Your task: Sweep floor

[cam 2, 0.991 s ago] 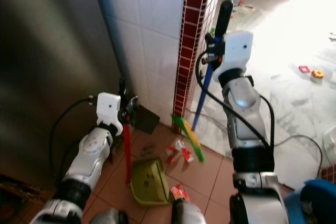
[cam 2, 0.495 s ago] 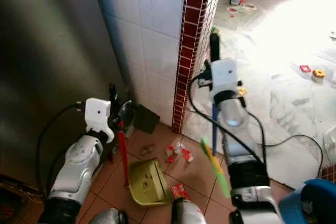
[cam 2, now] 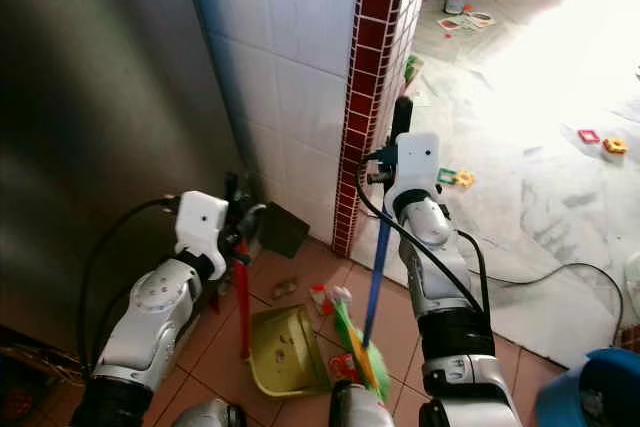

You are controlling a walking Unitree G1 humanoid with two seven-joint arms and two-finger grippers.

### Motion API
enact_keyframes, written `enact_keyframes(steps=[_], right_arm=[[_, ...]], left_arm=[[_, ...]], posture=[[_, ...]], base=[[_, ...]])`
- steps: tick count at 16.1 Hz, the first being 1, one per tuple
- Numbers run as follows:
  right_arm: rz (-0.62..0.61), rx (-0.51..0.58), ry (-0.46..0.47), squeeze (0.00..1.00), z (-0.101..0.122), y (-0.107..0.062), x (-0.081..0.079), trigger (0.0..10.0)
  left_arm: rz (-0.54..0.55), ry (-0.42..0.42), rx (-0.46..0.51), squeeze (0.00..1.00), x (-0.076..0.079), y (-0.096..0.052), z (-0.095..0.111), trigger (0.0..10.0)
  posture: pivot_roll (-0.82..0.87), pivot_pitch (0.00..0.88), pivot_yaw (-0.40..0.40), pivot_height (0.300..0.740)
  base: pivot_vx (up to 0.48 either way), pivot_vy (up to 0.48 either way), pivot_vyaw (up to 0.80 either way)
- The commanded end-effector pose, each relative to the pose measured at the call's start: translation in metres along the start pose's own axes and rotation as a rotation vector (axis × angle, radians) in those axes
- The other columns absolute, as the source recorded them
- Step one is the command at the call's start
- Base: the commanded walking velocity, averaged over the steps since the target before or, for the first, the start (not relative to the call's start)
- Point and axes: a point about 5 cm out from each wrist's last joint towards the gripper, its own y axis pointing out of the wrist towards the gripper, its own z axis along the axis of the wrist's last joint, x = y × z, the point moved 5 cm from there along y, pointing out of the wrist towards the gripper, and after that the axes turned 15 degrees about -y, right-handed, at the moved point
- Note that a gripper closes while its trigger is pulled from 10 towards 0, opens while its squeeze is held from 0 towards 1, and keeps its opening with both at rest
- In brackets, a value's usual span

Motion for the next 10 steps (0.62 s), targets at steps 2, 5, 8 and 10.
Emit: enact_keyframes(steps=[2,5,8,10], right_arm=[[0.009,0.017,0.218,0.00,0.012,0.004,-0.008,10.0],[0.079,0.161,0.588,0.00,0.056,0.005,-0.016,10.0],[0.126,0.240,0.636,0.00,0.080,0.003,-0.015,10.0],[0.149,0.284,0.637,0.00,0.092,0.003,-0.012,10.0]], left_arm=[[-0.066,-0.115,-0.071,0.00,0.015,0.001,-0.019,10.0],[-0.058,-0.157,-0.039,0.00,0.018,0.008,-0.012,10.0],[-0.062,-0.142,0.000,0.00,0.021,0.010,-0.002,10.0],[-0.029,-0.136,0.037,0.00,0.016,0.010,0.005,10.0]], posture=[[-0.09,0.068,-0.010,0.740],[-0.08,0.071,-0.011,0.740],[-0.08,0.071,-0.012,0.740],[-0.08,0.071,-0.012,0.740]], base=[[0.000,0.000,0.00],[0.000,0.000,0.00],[0.000,0.000,0.00],[0.000,0.000,0.00]])
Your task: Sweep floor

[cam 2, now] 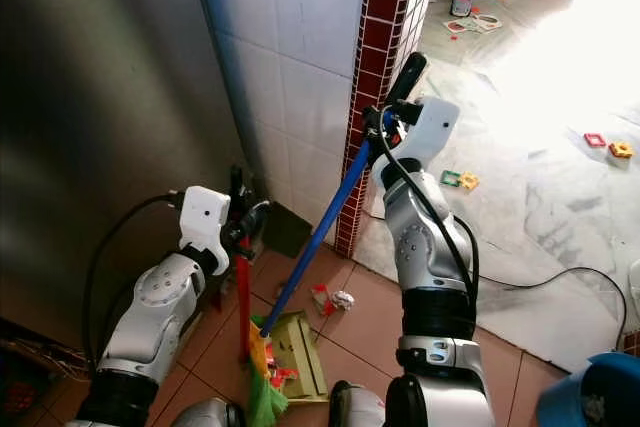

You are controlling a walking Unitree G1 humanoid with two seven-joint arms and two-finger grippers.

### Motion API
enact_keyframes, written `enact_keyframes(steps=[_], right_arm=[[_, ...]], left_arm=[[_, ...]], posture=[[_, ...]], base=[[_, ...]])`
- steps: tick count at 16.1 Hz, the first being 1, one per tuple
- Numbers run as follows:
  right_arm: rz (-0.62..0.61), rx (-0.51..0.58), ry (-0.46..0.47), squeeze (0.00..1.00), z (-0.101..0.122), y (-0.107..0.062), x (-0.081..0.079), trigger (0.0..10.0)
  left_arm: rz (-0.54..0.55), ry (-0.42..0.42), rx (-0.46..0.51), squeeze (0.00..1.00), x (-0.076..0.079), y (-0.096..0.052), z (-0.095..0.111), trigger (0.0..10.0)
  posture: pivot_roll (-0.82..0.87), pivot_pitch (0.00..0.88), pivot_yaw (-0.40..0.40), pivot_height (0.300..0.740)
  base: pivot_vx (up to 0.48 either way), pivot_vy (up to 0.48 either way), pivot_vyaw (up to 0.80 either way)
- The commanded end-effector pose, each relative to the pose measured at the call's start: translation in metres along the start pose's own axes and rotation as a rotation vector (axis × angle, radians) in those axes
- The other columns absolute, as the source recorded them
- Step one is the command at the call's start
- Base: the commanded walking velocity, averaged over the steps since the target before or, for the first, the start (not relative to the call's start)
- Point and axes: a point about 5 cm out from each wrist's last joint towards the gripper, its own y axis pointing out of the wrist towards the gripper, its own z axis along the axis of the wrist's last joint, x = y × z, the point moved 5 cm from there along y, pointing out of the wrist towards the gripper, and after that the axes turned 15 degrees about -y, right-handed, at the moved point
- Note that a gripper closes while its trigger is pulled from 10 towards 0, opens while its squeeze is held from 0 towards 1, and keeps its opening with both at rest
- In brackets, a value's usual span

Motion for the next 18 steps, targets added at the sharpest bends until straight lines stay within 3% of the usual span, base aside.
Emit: enact_keyframes(steps=[1,2,4,5,8,11,13,18], right_arm=[[0.069,0.147,-0.020,0.00,0.037,0.004,-0.015,10.0],[0.082,0.190,-0.182,0.00,0.046,0.004,-0.015,10.0],[0.088,0.232,-0.331,0.00,0.055,0.003,-0.014,10.0],[0.083,0.237,-0.352,0.00,0.056,0.003,-0.012,10.0],[0.018,0.280,-0.536,0.00,0.070,0.005,0.007,10.0],[-0.066,0.251,-0.603,0.00,0.064,0.006,0.026,10.0],[-0.091,0.237,-0.634,0.00,0.057,0.005,0.031,10.0],[-0.178,0.187,-0.688,0.00,0.043,0.001,0.053,10.0]], left_arm=[[-0.037,-0.108,0.029,0.00,0.015,0.005,0.003,10.0],[-0.029,-0.099,0.044,0.00,0.012,0.004,0.007,10.0],[-0.024,-0.101,0.067,0.00,0.011,0.001,0.014,10.0],[-0.014,-0.104,0.073,0.00,0.009,-0.001,0.016,10.0],[-0.025,-0.119,0.142,0.00,0.012,-0.009,0.037,10.0],[-0.038,-0.096,0.261,0.00,0.016,-0.012,0.068,10.0],[-0.057,-0.043,0.280,0.00,0.019,-0.010,0.080,10.0],[-0.078,-0.011,0.250,0.00,0.023,-0.016,0.072,10.0]], posture=[[-0.08,0.072,-0.011,0.740],[-0.08,0.072,-0.011,0.740],[-0.08,0.067,-0.011,0.740],[-0.08,0.067,-0.011,0.740],[-0.08,0.065,-0.020,0.740],[-0.07,0.060,-0.027,0.740],[-0.07,0.056,-0.026,0.740],[-0.08,0.057,-0.024,0.740]], base=[[0.000,0.000,0.00],[0.000,0.000,0.00],[0.000,0.000,0.00],[0.000,0.000,0.00],[0.000,0.000,0.00],[0.000,0.000,0.00],[0.000,0.000,0.00],[0.000,0.000,0.00]])
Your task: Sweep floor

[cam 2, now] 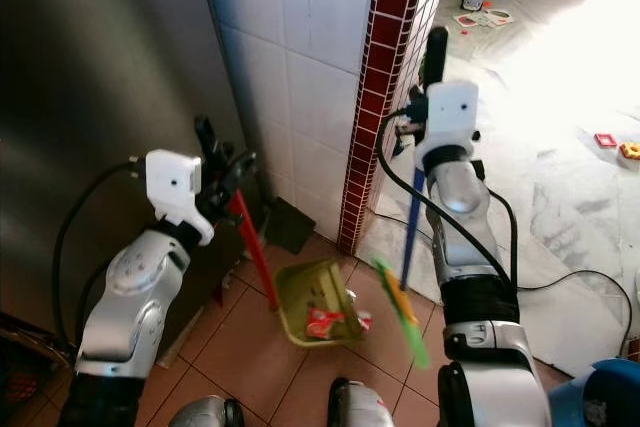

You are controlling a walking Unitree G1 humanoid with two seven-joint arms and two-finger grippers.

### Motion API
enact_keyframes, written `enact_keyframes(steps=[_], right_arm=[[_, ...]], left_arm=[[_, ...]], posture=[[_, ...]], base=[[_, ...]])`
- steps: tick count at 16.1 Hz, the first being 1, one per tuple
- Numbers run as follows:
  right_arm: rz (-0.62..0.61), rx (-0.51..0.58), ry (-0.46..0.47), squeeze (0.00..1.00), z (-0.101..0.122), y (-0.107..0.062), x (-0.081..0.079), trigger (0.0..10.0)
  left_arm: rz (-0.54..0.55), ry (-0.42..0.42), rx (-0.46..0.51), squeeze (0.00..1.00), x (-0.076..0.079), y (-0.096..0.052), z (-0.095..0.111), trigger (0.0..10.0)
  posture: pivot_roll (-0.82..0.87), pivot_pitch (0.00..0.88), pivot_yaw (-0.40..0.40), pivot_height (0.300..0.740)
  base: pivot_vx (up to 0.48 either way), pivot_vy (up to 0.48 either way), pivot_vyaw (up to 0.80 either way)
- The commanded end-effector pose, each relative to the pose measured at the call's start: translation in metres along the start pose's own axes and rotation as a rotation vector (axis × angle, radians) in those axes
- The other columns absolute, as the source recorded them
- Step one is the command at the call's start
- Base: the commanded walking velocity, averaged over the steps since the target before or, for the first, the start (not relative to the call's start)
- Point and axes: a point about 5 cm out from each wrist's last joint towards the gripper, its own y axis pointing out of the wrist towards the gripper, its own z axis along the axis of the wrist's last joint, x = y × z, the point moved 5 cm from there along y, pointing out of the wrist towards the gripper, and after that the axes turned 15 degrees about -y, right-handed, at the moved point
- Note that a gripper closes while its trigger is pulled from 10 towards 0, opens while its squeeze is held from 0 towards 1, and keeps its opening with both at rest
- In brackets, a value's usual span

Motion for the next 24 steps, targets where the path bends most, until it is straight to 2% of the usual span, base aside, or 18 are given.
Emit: enact_keyframes(steps=[1,6,8,14,18,22,24], right_arm=[[-0.026,0.030,-0.011,0.00,0.005,0.000,0.006,10.0],[-0.008,0.012,0.010,0.00,-0.003,-0.004,-0.007,10.0],[-0.010,0.016,0.008,0.00,-0.003,-0.004,-0.008,10.0],[-0.011,0.013,-0.004,0.00,-0.006,-0.005,-0.008,10.0],[-0.019,0.013,0.008,0.00,-0.005,-0.004,-0.013,10.0],[0.003,0.017,0.043,0.00,-0.003,-0.002,-0.032,10.0],[0.023,0.044,0.057,0.00,0.006,0.000,-0.045,10.0]], left_arm=[[-0.036,-0.013,0.022,0.00,0.010,-0.002,0.003,10.0],[-0.044,-0.025,0.001,0.00,0.014,-0.004,-0.004,10.0],[-0.048,-0.024,-0.002,0.00,0.015,-0.004,-0.004,10.0],[-0.054,-0.022,-0.010,0.00,0.016,-0.005,-0.005,10.0],[-0.065,-0.021,-0.020,0.00,0.018,-0.004,-0.007,10.0],[-0.074,-0.029,-0.016,0.00,0.022,0.002,-0.007,10.0],[-0.077,-0.033,-0.013,0.00,0.025,0.003,-0.006,10.0]], posture=[[-0.08,0.057,-0.025,0.740],[-0.07,0.057,-0.025,0.740],[-0.07,0.062,-0.026,0.740],[-0.07,0.068,-0.027,0.740],[-0.07,0.064,-0.017,0.740],[-0.07,0.058,-0.017,0.740],[-0.07,0.057,-0.018,0.740]], base=[[0.000,0.000,0.00],[0.000,0.000,-0.25],[0.000,0.000,-0.65],[0.000,0.000,0.00],[-0.078,0.000,-0.68],[-0.318,0.000,-0.35],[-0.313,0.000,-0.42]])
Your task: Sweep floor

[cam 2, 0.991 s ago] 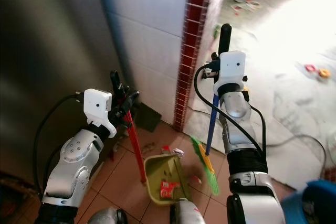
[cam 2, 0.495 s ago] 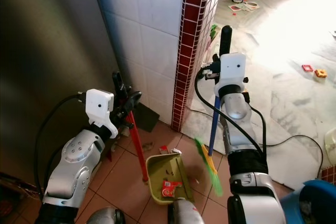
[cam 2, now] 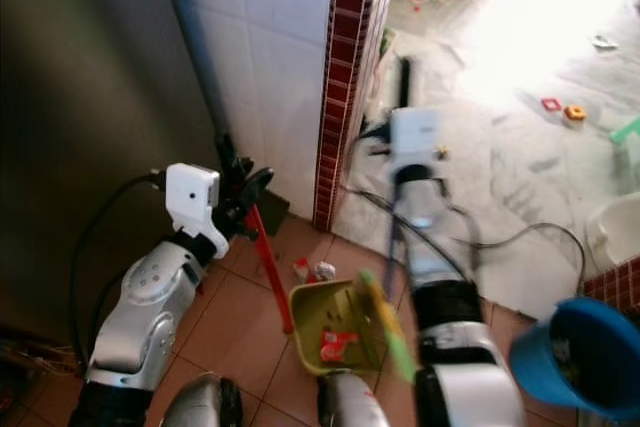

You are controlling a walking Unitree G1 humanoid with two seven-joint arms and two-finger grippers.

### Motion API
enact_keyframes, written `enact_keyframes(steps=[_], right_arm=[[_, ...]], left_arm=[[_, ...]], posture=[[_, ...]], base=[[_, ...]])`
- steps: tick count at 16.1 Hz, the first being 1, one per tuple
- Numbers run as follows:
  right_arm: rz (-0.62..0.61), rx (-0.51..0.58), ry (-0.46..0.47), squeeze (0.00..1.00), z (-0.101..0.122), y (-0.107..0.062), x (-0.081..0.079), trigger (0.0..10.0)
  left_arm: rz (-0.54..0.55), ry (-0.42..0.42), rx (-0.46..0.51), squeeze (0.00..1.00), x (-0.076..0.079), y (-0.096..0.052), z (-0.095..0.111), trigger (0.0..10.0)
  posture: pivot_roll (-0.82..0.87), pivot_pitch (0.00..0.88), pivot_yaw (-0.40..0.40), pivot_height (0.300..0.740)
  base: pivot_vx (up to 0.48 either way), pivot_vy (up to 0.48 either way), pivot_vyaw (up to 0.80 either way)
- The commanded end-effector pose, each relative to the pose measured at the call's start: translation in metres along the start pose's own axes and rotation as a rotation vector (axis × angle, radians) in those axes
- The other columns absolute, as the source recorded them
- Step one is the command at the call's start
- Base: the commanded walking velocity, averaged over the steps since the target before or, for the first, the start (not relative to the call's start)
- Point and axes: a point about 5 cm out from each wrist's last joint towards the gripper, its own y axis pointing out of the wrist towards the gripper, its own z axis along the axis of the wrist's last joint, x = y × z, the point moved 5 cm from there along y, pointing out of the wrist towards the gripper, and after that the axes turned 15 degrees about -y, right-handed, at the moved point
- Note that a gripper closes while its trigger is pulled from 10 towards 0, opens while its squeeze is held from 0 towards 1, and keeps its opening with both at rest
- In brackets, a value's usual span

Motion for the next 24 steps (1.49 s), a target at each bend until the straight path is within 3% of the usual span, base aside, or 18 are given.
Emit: enact_keyframes(steps=[1,16,17,20,21,23,24], right_arm=[[-0.033,0.061,-0.007,0.00,0.015,0.006,0.010,10.0],[-0.076,0.066,-0.035,0.00,0.011,0.005,0.016,10.0],[-0.084,0.071,-0.037,0.00,0.012,0.006,0.020,10.0],[-0.092,0.055,-0.065,0.00,0.003,0.002,0.034,10.0],[-0.096,0.055,-0.071,0.00,0.002,0.001,0.036,10.0],[-0.100,0.055,-0.073,0.00,0.002,0.000,0.038,10.0],[-0.094,0.055,-0.068,0.00,0.002,-0.001,0.035,10.0]], left_arm=[[-0.022,0.002,0.032,0.00,0.007,0.003,0.008,10.0],[-0.015,0.018,0.027,0.00,-0.001,0.005,0.008,10.0],[-0.019,0.044,0.024,0.00,-0.004,0.003,0.010,10.0],[0.096,0.107,0.043,0.00,-0.039,-0.016,0.021,10.0],[0.135,0.153,0.071,0.00,-0.047,-0.026,0.027,10.0],[0.215,0.321,0.160,0.00,-0.056,-0.041,0.042,10.0],[0.282,0.316,0.198,0.00,-0.065,-0.045,0.047,10.0]], posture=[[-0.07,0.059,-0.024,0.740],[-0.08,0.035,-0.030,0.740],[-0.07,0.035,-0.030,0.740],[-0.06,0.040,-0.031,0.740],[-0.06,0.045,-0.030,0.740],[-0.05,0.055,-0.034,0.740],[-0.05,0.055,-0.034,0.740]], base=[[-0.311,0.000,-0.41],[-0.304,0.000,-0.05],[0.000,0.000,0.00],[0.000,0.000,0.00],[0.000,0.000,0.00],[0.000,0.000,0.00],[0.000,0.000,0.00]])
